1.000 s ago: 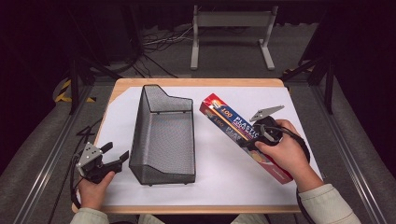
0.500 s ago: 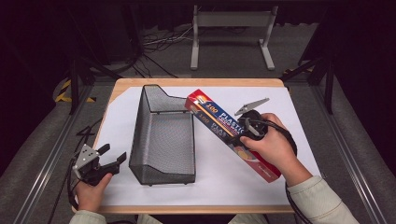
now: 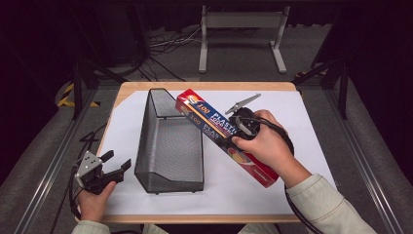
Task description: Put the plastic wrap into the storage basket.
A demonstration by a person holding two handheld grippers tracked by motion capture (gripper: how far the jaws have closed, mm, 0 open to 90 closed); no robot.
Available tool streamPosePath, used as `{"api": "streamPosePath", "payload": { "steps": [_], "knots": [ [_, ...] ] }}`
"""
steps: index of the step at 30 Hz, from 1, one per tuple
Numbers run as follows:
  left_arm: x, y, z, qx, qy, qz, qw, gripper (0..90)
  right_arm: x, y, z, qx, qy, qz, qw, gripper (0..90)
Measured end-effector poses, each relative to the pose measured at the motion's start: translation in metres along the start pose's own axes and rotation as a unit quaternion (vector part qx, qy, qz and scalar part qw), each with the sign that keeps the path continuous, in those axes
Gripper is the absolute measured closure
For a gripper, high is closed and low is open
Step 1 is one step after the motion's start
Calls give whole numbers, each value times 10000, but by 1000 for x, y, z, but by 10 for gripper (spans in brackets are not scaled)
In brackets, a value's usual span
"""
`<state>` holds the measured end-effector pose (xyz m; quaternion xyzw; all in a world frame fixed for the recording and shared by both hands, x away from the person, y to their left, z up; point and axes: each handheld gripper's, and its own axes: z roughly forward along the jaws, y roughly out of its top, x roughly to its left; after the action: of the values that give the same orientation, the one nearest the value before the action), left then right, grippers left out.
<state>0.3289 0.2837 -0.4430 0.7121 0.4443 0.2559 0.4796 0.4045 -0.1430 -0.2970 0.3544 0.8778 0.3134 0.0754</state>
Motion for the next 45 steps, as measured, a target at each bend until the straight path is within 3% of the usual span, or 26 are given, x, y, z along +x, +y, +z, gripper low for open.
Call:
{"api": "streamPosePath", "payload": {
  "steps": [8, 14, 21, 28, 33, 41, 45],
  "knots": [
    [1, 2, 4, 9, -20, 43, 10000, 247, 15, 18, 9, 49, 80, 117, 9999, 405],
    [0, 3, 5, 11, -27, 47, 10000, 248, 24, 28, 14, 110, 93, 537, 9985, 405],
    [0, 4, 4, 10, -28, 71, 10000, 247, 35, 36, 24, 246, 40, 996, 9947, 405],
    [0, 4, 4, 19, -30, 80, 10000, 248, 41, 44, 36, 342, 45, 1478, 9884, 405],
    [0, 4, 5, 17, -31, 84, 10000, 248, 48, 50, 47, 275, 23, 1594, 9868, 405],
    [0, 3, 5, 5, -35, 66, 10000, 248, 56, 56, 57, 324, 71, 1557, 9873, 405],
    [0, 3, 4, -8, -23, 50, 10000, 248, 60, 59, 64, 399, -25, 1490, 9880, 404]
  ]
}}
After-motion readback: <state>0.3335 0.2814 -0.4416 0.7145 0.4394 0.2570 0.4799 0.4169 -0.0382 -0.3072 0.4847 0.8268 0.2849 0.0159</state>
